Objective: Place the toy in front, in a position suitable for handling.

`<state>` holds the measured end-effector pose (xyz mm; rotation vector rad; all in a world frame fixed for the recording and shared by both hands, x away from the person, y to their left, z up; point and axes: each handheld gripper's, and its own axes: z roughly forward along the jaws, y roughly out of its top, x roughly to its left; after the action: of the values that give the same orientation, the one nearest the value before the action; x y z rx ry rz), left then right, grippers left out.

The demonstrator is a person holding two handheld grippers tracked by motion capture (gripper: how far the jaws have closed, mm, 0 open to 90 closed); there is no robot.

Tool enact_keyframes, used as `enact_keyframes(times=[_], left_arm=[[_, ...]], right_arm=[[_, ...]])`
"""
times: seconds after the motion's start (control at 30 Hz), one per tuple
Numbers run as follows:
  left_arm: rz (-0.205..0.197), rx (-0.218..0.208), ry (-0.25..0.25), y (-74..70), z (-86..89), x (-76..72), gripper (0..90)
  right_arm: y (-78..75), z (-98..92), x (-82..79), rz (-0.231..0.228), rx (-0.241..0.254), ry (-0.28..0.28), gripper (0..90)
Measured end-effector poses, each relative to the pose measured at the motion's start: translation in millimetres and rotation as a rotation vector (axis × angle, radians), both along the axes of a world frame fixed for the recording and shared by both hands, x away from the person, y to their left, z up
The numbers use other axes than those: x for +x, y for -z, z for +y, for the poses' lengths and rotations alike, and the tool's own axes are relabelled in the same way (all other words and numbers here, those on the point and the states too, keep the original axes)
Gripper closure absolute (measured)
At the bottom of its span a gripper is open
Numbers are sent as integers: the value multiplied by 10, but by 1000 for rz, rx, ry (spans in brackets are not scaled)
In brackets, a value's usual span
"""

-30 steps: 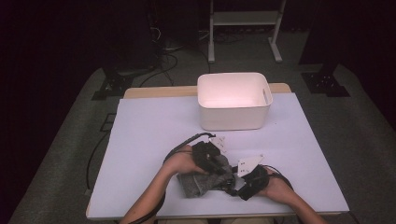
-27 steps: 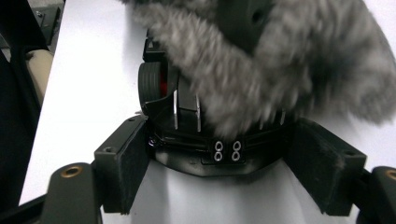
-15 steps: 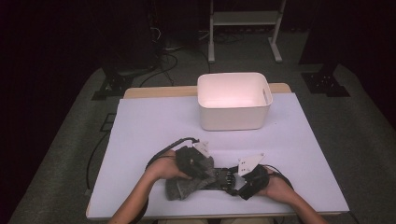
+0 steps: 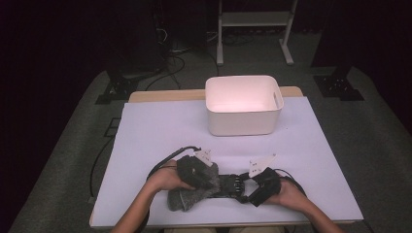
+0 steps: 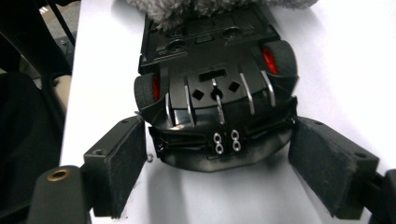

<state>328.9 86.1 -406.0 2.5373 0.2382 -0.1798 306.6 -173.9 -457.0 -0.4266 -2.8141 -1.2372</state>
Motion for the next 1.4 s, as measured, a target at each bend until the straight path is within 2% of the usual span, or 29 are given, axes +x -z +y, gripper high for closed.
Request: enact_keyframes(times=[0.1, 0.2, 0.4, 0.6, 0.67, 0.77, 0.83, 0.87, 0.93, 1.07, 1.13, 1.2, 1.27, 1.4], left_arm=[[-1, -7, 6, 5, -4, -4, 752], [-4, -14, 19, 0, -31, -31, 753], [1, -22, 31, 1, -68, -54, 754], [0, -28, 36, 4, -58, -46, 754], [-3, -29, 39, 4, -59, -53, 754], [-1, -34, 40, 3, -56, -52, 754], [2, -36, 44, -6, -53, -39, 754], [6, -39, 45, -11, -52, -34, 754], [10, -54, 39, -40, -42, -10, 758], [-12, -57, 4, -132, -20, 66, 757], [-16, -59, -30, -174, -8, 106, 757], [-27, -56, -43, -208, 4, 161, 757], [-29, -53, -66, -232, 6, 220, 765], [-22, -32, -83, -236, -27, 304, 768]], right_arm=[[-78, -4, 23, 17, -5, 15, 173], [-208, 55, 64, 19, -18, 1, 173], [-273, 169, 146, 39, -23, -10, 170], [-212, 297, 254, 81, -32, -28, 159], [-179, 304, 300, 125, -9, -33, 156], [-141, 270, 336, 151, 14, -24, 161], [-121, 253, 347, 183, 12, -29, 200], [-108, 240, 352, 214, 22, -39, 239], [-97, 227, 347, 223, 24, -44, 258], [-85, 213, 318, 209, 27, -49, 273], [-101, 225, 280, 170, 27, -59, 278], [-120, 236, 246, 132, 20, -69, 281], [-128, 235, 219, 112, 19, -68, 283], [-146, 229, 123, 35, 26, -70, 286]])
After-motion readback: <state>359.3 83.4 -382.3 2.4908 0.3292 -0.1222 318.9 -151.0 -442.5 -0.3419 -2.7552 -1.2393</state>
